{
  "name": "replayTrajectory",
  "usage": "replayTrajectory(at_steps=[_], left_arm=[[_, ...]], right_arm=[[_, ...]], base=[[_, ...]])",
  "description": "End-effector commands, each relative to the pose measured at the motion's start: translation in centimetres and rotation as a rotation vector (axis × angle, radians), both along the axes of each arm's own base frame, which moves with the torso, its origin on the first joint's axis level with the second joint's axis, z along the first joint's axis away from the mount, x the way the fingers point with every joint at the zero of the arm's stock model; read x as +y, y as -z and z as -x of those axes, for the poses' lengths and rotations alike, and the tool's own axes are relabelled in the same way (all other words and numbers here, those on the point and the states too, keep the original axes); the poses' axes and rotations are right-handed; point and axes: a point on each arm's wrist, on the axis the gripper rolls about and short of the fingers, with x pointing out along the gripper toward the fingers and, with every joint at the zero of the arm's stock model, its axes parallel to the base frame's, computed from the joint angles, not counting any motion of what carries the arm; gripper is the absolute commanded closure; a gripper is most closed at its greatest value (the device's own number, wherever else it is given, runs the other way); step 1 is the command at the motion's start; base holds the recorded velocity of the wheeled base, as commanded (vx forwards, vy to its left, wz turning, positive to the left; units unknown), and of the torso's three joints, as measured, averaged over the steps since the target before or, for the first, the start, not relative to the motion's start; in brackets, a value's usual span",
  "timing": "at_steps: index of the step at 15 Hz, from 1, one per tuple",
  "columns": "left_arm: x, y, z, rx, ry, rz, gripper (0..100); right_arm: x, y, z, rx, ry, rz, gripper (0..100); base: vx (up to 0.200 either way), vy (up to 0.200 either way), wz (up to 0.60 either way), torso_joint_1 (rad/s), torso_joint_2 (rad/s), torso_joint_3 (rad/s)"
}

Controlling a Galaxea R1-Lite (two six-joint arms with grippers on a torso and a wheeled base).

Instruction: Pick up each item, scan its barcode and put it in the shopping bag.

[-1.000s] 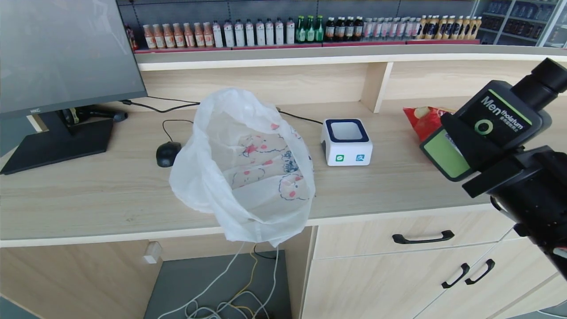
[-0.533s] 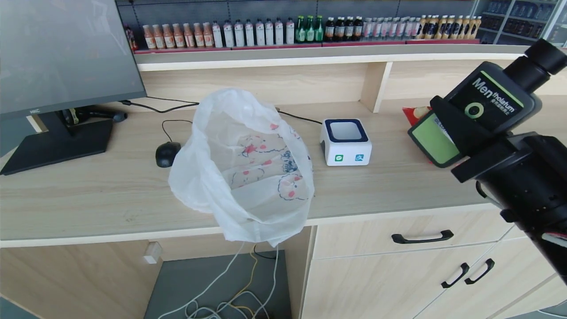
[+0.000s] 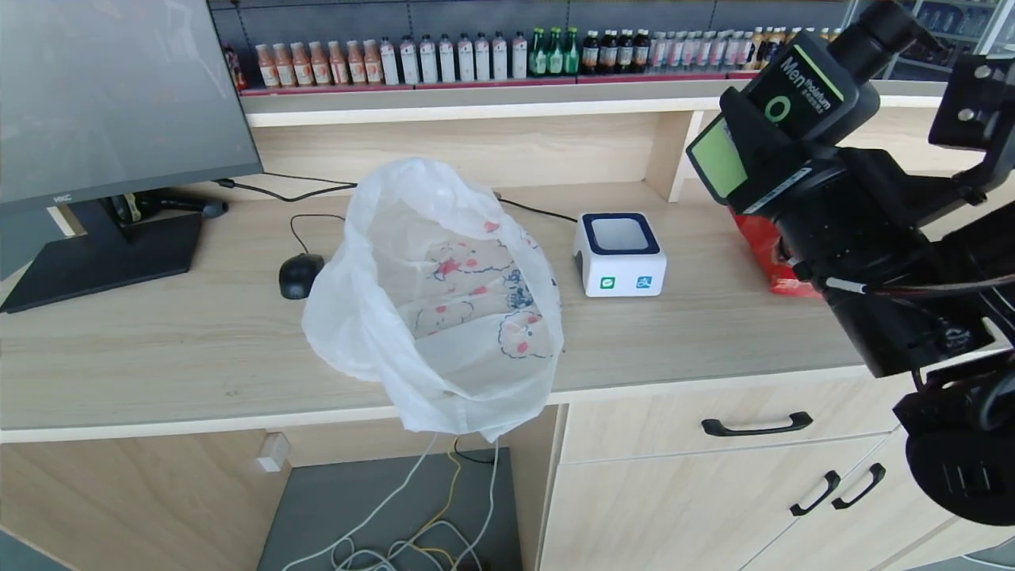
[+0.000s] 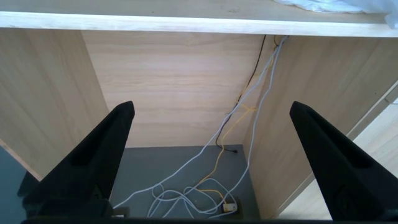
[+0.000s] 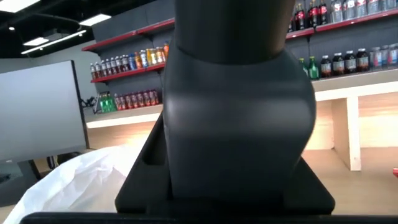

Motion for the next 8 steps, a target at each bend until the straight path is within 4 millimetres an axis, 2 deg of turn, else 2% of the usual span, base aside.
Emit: replayTrajectory(at_steps=[1,4,8], left_arm=[[0.0,0.0,0.0,0.0,0.001,0.0,0],[0.0,0.0,0.0,0.0,-0.002,0.0,0],[0.0,0.0,0.0,0.0,0.0,0.0,0]], right_arm=[[1.3,1.1,-3.9,0.016,0.024,0.01,100],[1.8,1.6,-6.3,0.077,0.014,0.02,100],[3.3,0.4,-7.9,0.18,-0.09,-0.039,100]], base=[[0.0,0.0,0.0,0.0,0.0,0.0],[0.0,0.0,0.0,0.0,0.0,0.0],[0.0,0.0,0.0,0.0,0.0,0.0]])
